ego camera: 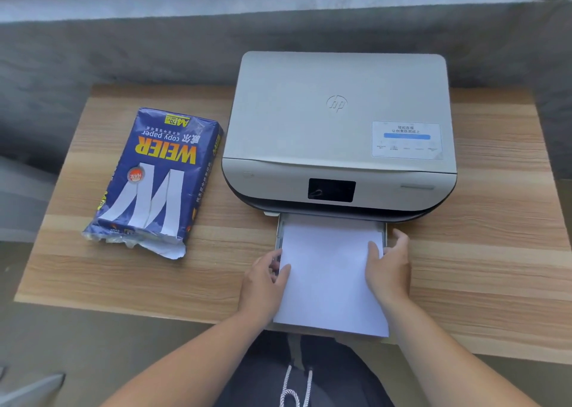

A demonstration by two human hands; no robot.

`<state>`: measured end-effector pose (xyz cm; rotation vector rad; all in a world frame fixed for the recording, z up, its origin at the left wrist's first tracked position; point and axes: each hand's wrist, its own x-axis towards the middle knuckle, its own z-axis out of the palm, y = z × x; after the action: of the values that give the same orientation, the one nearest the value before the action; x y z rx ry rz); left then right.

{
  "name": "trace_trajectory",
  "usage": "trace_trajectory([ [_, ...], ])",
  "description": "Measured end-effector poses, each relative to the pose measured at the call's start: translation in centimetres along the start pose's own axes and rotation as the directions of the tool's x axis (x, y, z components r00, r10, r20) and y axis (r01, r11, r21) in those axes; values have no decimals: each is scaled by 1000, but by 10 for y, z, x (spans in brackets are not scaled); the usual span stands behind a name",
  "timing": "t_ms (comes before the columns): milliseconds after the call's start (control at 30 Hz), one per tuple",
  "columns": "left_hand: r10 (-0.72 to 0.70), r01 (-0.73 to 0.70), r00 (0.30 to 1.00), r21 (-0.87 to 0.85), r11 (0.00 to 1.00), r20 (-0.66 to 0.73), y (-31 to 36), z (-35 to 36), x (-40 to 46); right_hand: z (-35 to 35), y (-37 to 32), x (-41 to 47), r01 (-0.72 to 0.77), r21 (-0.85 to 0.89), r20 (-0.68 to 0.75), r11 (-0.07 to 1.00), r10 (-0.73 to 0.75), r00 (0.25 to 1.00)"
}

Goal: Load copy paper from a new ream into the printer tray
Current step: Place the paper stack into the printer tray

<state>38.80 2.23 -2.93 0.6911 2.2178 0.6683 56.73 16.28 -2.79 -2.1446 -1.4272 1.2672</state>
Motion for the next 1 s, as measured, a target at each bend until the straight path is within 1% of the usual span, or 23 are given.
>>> trace_trajectory([
  [67,5,-5,1000,17,1000,6,0,-1,0,2,-3,4,-5,-16,-5,1000,4,1000],
  [200,61,-62,998,91,994,10,-2,-4,-2,5,-7,10,-3,-31,-44,1000,1,999],
  [400,48,-44,999,192,980,-18,-5,-7,-6,9,-17,10,2,-51,-84,999,-6,996],
  [500,65,-61,998,219,974,-11,-4,-9,-5,4,-17,4,27,-60,-54,998,-31,998],
  [667,94,-85,995,272,958,-20,-4,-10,0,-14,0,-14,55,-187,59,981,-45,997],
  [767,92,-78,995,278,957,-36,-3,-11,3,-19,14,-23,85,-220,86,972,-67,994],
  [1000,75,-60,996,276,959,-42,-1,-13,8,-16,20,-16,3,-107,23,994,-1,1000],
])
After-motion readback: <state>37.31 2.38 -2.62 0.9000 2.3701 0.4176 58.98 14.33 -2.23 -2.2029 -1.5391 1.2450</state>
